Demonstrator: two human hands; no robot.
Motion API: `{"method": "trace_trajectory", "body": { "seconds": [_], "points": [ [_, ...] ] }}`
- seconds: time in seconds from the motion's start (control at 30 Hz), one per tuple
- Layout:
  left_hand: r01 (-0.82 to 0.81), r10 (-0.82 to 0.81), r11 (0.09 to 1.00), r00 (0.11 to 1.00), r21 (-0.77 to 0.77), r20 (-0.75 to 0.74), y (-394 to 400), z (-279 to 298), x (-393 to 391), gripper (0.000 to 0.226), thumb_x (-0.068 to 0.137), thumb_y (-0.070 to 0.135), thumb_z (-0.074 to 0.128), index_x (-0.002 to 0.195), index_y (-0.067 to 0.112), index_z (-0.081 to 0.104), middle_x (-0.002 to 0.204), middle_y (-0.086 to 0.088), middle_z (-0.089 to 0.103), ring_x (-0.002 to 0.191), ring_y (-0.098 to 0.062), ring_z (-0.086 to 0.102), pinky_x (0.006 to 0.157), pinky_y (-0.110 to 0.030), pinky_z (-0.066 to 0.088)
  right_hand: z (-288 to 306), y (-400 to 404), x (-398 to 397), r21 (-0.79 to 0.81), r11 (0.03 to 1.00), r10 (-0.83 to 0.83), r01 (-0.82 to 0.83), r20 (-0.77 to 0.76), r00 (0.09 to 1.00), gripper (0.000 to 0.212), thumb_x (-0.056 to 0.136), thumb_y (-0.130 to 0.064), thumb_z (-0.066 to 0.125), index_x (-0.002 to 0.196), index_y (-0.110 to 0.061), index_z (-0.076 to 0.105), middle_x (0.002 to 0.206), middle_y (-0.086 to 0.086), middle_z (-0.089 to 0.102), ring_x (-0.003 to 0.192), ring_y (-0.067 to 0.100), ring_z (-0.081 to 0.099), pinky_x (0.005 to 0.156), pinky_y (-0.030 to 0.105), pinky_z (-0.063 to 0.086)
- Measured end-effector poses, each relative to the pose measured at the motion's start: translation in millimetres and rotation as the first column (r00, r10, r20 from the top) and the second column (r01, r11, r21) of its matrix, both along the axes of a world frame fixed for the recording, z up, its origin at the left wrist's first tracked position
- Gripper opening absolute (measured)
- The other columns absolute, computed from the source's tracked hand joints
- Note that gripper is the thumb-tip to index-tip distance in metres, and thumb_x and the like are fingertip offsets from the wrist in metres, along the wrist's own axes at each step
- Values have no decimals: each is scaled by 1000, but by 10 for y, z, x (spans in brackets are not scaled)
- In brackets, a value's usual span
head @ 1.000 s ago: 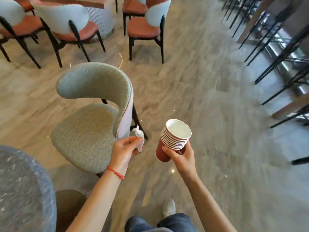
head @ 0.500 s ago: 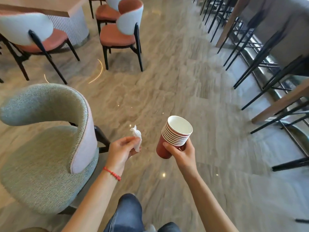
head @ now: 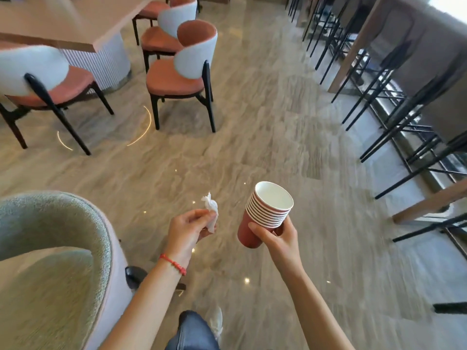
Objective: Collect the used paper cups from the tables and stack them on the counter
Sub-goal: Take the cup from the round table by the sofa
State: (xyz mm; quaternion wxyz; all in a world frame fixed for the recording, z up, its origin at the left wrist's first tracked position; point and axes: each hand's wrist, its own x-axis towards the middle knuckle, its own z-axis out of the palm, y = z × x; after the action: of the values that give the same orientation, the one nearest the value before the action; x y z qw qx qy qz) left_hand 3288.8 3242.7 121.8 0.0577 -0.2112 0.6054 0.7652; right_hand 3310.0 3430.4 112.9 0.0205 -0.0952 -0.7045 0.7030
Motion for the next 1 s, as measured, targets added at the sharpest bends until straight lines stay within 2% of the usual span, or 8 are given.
{"method": "trace_trajectory", "body": {
  "seconds": [0.33,0.57,0.7,0.8,1.0],
  "points": [
    [-32,32,999,999,-3,30,-102,-158,-1301,5,75,6,70,71,8,70,59,-1,68,54,-11,63,54,-20,52,-94,-123,-1404,5,998,60,-60,19,998,48,65,-19,79,108,-12,60,92,-10,72,86,2,67,68,13,50],
    [-147,147,989,989,-2,21,-196,-266,-2369,5,75,6,70,71,8,70,60,1,69,56,-10,65,52,-20,52,-281,-118,-2633,40,985,166,-168,48,985,48,67,-14,82,109,-19,59,95,-14,71,89,1,66,69,12,50],
    [-203,204,978,979,-35,20,-211,-916,-3019,15,76,8,70,61,12,68,57,3,66,57,-9,63,54,-20,51,-942,-146,-3447,42,961,272,-274,49,961,47,70,-8,80,109,-23,58,96,-15,71,91,2,66,71,13,51],
    [-251,252,967,968,-36,8,-257,-918,-3385,23,76,11,70,54,15,67,58,3,66,58,-9,62,54,-21,51,-947,-186,-3944,56,945,320,-323,60,946,50,70,-7,80,113,-19,58,98,-10,71,93,3,66,73,13,50],
    [-379,379,925,925,-18,-1,-569,-855,-4046,19,75,10,70,58,18,73,58,1,66,58,-11,63,55,-21,52,-916,-559,-4860,40,913,402,-405,68,913,48,71,-6,80,112,-15,58,94,-10,71,89,1,66,70,12,49]
  ]
}}
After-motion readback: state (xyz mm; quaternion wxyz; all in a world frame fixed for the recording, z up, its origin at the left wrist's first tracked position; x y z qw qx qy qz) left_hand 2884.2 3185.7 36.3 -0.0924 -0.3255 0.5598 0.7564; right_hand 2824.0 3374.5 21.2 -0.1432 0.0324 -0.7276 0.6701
